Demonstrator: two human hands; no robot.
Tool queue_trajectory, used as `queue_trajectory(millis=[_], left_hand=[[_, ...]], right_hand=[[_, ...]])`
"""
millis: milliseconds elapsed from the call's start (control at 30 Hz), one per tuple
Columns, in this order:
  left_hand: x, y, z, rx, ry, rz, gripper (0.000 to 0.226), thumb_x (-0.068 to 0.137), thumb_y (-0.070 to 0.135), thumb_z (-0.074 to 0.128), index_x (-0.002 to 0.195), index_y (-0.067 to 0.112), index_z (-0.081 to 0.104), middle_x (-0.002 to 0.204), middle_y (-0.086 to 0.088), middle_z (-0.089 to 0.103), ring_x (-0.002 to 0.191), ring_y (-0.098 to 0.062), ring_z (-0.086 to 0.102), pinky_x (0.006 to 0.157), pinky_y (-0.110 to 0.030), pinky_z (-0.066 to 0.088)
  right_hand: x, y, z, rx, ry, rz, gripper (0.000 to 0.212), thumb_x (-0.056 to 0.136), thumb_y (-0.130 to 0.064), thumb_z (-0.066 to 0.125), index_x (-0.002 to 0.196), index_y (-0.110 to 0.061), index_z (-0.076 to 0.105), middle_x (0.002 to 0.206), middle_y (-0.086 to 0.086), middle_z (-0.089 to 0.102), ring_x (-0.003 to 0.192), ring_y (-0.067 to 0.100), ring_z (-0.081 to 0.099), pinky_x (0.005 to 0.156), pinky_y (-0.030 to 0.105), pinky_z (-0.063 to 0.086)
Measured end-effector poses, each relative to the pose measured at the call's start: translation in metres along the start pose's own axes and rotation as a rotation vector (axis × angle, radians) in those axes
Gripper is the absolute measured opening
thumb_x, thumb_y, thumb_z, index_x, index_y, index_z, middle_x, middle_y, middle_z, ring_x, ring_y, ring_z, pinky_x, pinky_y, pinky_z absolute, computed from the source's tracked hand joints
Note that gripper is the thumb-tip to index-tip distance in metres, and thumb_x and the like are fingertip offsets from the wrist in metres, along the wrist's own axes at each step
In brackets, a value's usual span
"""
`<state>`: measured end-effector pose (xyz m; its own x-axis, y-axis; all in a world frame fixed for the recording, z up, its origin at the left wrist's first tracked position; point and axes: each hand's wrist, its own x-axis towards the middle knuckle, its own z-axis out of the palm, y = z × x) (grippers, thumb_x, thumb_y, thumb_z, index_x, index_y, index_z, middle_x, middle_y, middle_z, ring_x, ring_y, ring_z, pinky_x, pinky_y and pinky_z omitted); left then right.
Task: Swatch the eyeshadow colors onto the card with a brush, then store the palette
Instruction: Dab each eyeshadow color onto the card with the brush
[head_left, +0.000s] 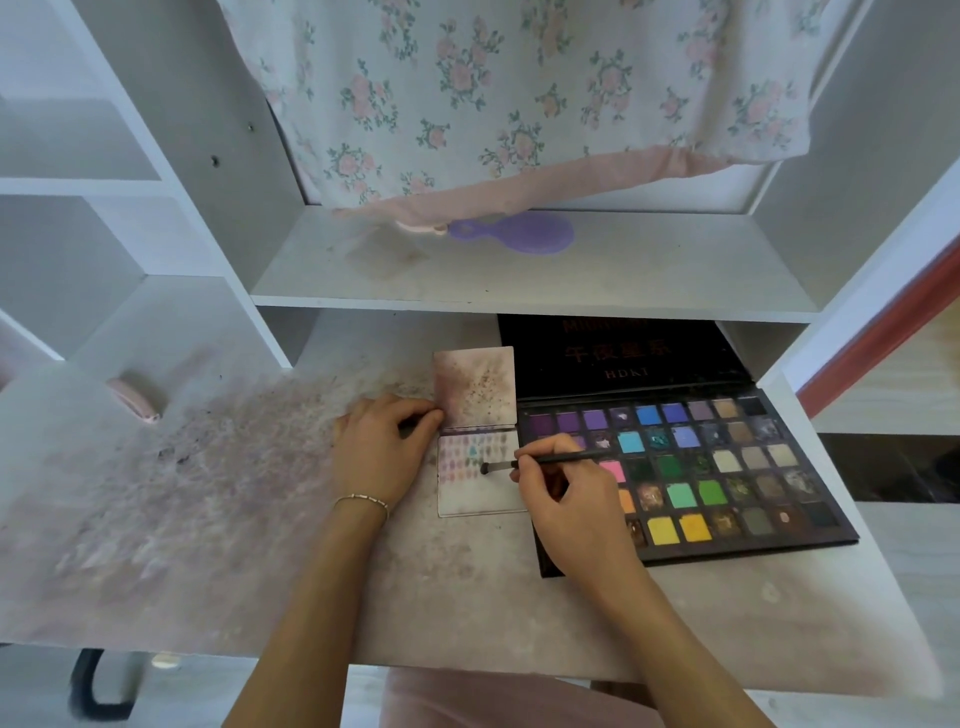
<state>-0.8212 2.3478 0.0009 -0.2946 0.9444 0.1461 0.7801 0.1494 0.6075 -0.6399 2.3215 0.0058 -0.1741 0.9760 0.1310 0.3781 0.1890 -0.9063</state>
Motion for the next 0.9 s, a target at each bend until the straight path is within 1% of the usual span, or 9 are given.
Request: queue_trajectory(millis=[133, 233, 333, 533, 733, 833, 900], left_hand=[[-0.0001, -0.0006, 0.0006, -0.002, 0.012, 0.005, 0.016, 0.086, 0.030, 0.061, 0.093, 0.022, 0.073, 0.094, -0.002, 0.069, 0.095, -0.026, 0.056, 0.087, -0.046, 0.043], [-0.0004, -0.0008, 0.0012, -0.006, 0.018, 0.003, 0.016, 0.086, 0.030, 0.061, 0.093, 0.023, 0.073, 0.094, 0.000, 0.068, 0.095, -0.025, 0.055, 0.088, -0.046, 0.042], [-0.0006, -0.0012, 0.0016, -0.014, 0.026, -0.003, 0.015, 0.086, 0.031, 0.061, 0.092, 0.024, 0.073, 0.093, 0.001, 0.068, 0.095, -0.024, 0.054, 0.089, -0.046, 0.040], [-0.0012, -0.0011, 0.0021, -0.002, 0.037, 0.002, 0.015, 0.086, 0.031, 0.061, 0.092, 0.024, 0.072, 0.092, 0.002, 0.067, 0.095, -0.023, 0.053, 0.089, -0.043, 0.038], [-0.0011, -0.0010, 0.0023, 0.001, 0.042, 0.008, 0.015, 0.086, 0.031, 0.061, 0.091, 0.024, 0.073, 0.090, 0.002, 0.067, 0.093, -0.023, 0.052, 0.088, -0.043, 0.039], [-0.0005, -0.0013, 0.0027, 0.004, 0.040, 0.009, 0.015, 0.086, 0.031, 0.061, 0.091, 0.023, 0.073, 0.090, 0.001, 0.067, 0.093, -0.024, 0.052, 0.088, -0.043, 0.039], [-0.0005, -0.0018, 0.0029, 0.006, 0.039, 0.008, 0.015, 0.086, 0.031, 0.061, 0.091, 0.023, 0.073, 0.092, 0.001, 0.067, 0.093, -0.024, 0.052, 0.088, -0.044, 0.039]], right_hand=[[0.0006, -0.0005, 0.0001, 0.000, -0.018, 0.017, 0.025, 0.089, -0.015, 0.053, 0.078, -0.037, 0.047, 0.075, -0.001, 0.065, 0.077, 0.010, 0.060, 0.065, 0.021, 0.051], [0.0007, -0.0015, -0.0007, 0.000, -0.029, 0.022, 0.026, 0.089, -0.014, 0.053, 0.078, -0.036, 0.047, 0.074, 0.004, 0.066, 0.074, 0.011, 0.059, 0.061, 0.022, 0.050], [0.0006, -0.0022, -0.0011, -0.004, -0.031, 0.017, 0.026, 0.089, -0.013, 0.053, 0.077, -0.035, 0.047, 0.072, 0.004, 0.065, 0.071, 0.011, 0.058, 0.058, 0.021, 0.049], [0.0010, -0.0023, -0.0005, -0.004, -0.028, 0.014, 0.026, 0.090, -0.014, 0.052, 0.078, -0.036, 0.047, 0.075, 0.007, 0.066, 0.077, 0.013, 0.059, 0.064, 0.025, 0.051], [0.0008, -0.0026, -0.0018, -0.011, -0.046, 0.010, 0.027, 0.090, -0.013, 0.052, 0.077, -0.036, 0.046, 0.072, -0.003, 0.062, 0.075, 0.006, 0.058, 0.063, 0.016, 0.049], [0.0007, -0.0026, -0.0015, 0.001, -0.035, 0.011, 0.027, 0.090, -0.014, 0.052, 0.078, -0.037, 0.046, 0.076, 0.003, 0.065, 0.077, 0.010, 0.059, 0.065, 0.021, 0.051], [0.0008, -0.0023, -0.0016, -0.003, -0.036, 0.009, 0.027, 0.090, -0.014, 0.052, 0.078, -0.037, 0.046, 0.075, 0.002, 0.065, 0.077, 0.010, 0.059, 0.064, 0.020, 0.051]])
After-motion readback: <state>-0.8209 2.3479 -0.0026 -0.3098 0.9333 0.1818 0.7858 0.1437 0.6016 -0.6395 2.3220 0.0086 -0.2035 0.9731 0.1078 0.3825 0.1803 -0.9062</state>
